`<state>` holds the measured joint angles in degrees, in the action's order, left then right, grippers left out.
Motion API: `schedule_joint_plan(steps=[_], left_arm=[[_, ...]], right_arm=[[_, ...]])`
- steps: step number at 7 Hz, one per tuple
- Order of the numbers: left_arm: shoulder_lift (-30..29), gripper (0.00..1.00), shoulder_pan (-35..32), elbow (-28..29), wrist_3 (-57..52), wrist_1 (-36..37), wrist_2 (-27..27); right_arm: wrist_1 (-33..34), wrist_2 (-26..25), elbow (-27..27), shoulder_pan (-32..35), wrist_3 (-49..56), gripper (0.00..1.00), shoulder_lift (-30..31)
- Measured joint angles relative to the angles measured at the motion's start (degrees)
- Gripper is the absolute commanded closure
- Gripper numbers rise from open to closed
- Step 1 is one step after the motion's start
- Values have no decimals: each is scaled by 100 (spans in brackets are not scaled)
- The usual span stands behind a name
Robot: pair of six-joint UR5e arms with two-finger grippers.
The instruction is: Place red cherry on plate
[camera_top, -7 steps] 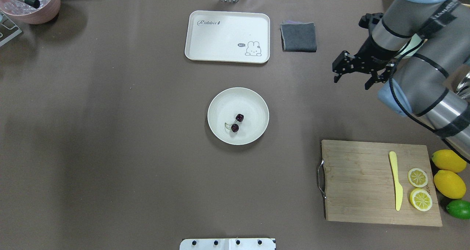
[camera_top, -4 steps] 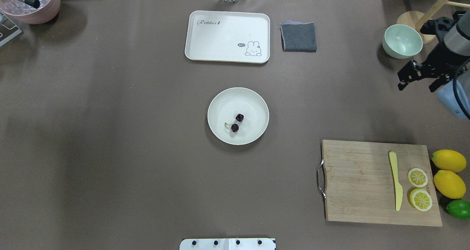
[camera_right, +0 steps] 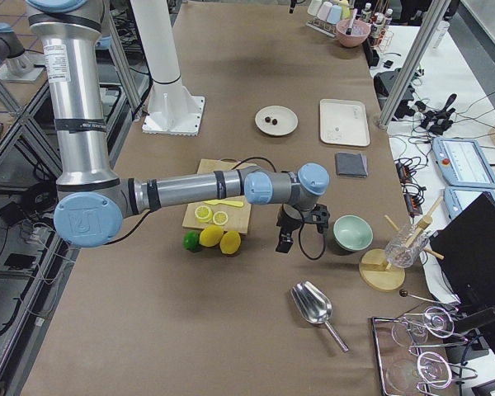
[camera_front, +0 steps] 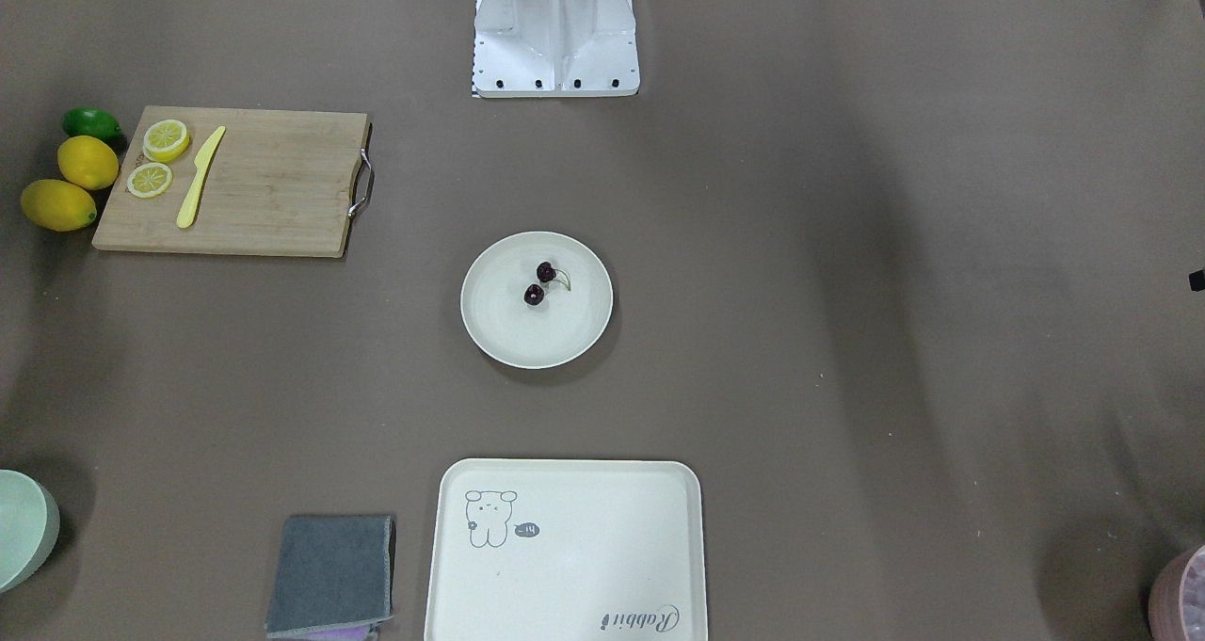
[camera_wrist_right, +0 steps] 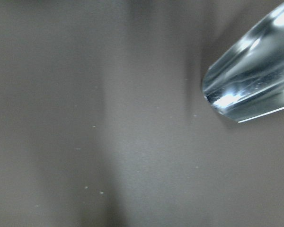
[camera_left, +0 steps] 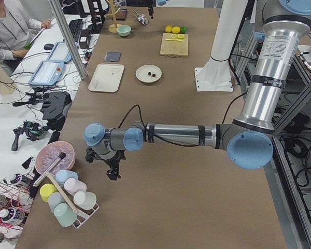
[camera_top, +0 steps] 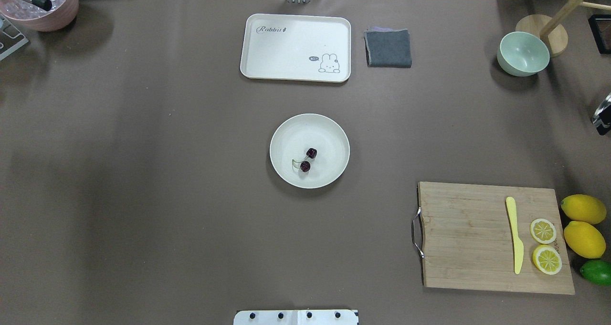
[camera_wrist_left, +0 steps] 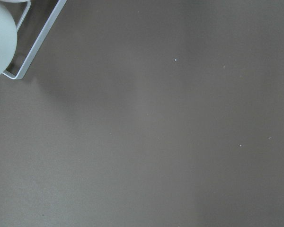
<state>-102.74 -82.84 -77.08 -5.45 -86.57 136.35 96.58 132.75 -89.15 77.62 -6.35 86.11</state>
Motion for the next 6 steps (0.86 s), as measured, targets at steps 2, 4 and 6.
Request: schedule_joint_plan(steps=[2,4,6], left_arm=[[-7,2,-71,142,-341,-38,-25],[-5,2,-259,336,-651,-62,-41],[-3,2,-433,357,-701,-186,-234]], right_arm=[[-29,-193,336,442,765,0,6],[-193,-510,470,682,1026,0,-3],[-310,-668,501,848,1083,0,-9]])
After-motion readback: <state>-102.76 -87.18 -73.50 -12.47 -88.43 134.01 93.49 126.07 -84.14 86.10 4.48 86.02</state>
